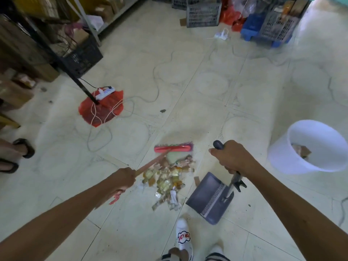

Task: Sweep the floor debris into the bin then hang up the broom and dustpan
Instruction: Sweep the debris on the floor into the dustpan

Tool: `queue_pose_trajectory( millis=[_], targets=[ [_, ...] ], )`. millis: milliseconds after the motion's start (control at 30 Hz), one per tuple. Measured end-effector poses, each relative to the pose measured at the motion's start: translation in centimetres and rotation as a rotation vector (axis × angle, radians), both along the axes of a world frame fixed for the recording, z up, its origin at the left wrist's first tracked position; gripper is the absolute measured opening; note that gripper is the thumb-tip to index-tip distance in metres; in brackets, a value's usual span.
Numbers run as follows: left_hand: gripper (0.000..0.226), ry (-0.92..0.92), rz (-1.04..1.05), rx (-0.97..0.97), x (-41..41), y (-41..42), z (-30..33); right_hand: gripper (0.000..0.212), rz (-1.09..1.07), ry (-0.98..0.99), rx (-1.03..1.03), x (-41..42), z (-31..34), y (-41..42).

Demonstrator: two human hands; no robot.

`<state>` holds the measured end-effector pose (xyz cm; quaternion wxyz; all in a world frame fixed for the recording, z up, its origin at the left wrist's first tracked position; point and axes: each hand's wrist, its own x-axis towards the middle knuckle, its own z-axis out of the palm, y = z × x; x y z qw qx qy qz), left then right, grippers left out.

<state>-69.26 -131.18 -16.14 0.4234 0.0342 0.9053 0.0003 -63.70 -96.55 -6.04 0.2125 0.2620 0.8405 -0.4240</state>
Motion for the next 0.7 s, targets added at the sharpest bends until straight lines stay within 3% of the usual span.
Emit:
queue_pose_trajectory(
  millis=[200, 333, 433, 600, 700],
  targets=[
    [0.029, 0.051, 0.094, -0.01, 0.6, 0.6, -2.4, 0.037, 0.036, -0.026, -0.024, -0.1, -1.0, -0.4],
    [0.01, -0.111, 0.296, 0.106, 2.4, 2.1, -3.5, 0.034, 0.051, -0.02, -0.002, 0.4, -1.1, 0.1],
    [0.022, -0.179, 0.395, 0.181, 4.4, -0.2, -2.1, 0.03, 0.055, -0.018, 0.014, 0.4, -1.3, 0.9],
    [0.02, -0.092, 0.75, 0.342, 8.5, -6.5, 0.0, 0.037, 0.132, -0.025, 0.033, 0.6, -2.2, 0.3],
    [0.015, -0.003, 0.68, 0.241, 10.1, -6.6, -1.2, 0.04, 0.197, 0.005, 0.106, 1.5, -2.8, -0.7]
  ],
)
